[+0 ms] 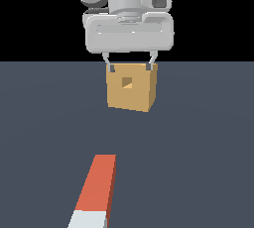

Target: Insert the peg into the horizontal hole in a box.

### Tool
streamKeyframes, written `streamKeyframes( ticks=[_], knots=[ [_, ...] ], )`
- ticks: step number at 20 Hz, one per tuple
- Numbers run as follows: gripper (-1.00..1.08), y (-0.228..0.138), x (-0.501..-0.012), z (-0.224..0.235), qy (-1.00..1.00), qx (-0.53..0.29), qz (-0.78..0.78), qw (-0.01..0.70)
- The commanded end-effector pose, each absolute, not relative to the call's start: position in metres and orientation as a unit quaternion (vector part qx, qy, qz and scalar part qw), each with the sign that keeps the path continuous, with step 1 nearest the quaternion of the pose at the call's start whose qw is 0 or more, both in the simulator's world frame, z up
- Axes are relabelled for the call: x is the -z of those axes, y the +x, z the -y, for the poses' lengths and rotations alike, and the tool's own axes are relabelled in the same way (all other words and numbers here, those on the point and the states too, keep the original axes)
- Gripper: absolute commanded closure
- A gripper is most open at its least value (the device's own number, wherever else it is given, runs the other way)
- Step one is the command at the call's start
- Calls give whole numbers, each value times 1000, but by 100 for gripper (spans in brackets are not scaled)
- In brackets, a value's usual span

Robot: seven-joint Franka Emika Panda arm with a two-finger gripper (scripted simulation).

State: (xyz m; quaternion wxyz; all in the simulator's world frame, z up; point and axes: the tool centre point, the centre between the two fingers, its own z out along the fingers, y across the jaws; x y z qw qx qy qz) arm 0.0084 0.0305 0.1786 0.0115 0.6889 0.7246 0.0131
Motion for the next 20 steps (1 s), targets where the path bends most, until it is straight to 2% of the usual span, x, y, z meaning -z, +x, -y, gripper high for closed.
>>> streamKeyframes(
  ticks=[1,10,20],
  knots=[
    [-92,8,-179,-30,689,-13,-725,11],
    [-92,2,-165,5,693,-11,-721,10],
    [-92,-19,-120,120,705,-6,-709,6]
  ],
)
